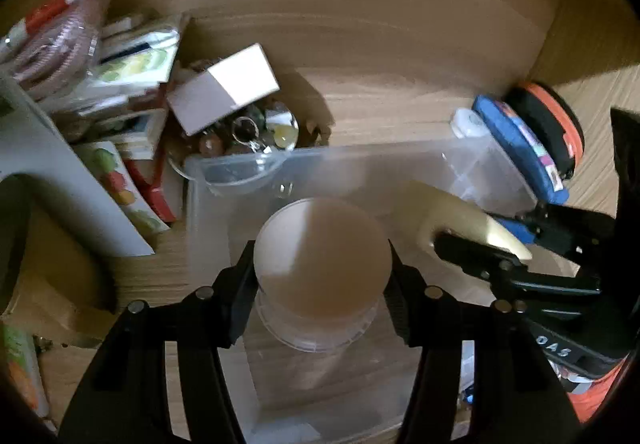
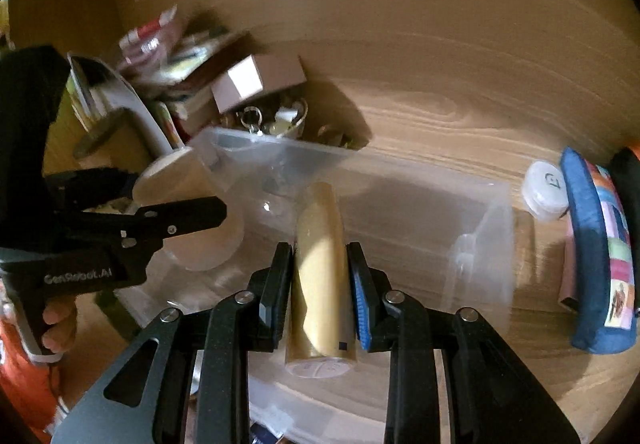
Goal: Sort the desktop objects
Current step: 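Lower the pink container into the clear box while the right tool drops the cream tube in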
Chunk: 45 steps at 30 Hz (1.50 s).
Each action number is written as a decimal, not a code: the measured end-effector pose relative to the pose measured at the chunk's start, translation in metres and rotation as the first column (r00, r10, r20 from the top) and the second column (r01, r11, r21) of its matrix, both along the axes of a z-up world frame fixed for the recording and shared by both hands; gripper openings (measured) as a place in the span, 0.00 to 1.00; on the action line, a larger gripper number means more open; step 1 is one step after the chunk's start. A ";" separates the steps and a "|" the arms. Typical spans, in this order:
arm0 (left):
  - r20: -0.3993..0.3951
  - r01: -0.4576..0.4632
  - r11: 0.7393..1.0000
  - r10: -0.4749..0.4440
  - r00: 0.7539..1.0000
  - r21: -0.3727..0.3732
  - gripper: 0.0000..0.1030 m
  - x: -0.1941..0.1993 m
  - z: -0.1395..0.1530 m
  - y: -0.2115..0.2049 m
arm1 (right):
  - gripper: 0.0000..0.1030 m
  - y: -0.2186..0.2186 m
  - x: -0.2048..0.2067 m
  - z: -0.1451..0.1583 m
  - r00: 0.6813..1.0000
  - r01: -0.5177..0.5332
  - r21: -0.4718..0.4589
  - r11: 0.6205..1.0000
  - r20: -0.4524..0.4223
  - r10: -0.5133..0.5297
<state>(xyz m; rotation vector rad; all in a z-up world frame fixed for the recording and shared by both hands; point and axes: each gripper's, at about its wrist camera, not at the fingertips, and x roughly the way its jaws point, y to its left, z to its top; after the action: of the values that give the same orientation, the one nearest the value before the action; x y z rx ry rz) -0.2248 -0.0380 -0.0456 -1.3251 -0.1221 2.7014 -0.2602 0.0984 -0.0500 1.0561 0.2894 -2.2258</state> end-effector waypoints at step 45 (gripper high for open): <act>-0.080 -0.020 0.998 0.016 0.997 -0.053 0.73 0.013 0.016 0.001 | 0.81 0.026 0.014 0.033 0.948 0.130 0.040 0.991 -0.298 -0.112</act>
<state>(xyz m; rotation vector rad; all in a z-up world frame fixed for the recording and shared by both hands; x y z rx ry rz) -0.2121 -0.0373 -0.0292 -1.2342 -0.0538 2.7864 -0.2465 0.1245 -0.0168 0.7854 0.4318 -2.5020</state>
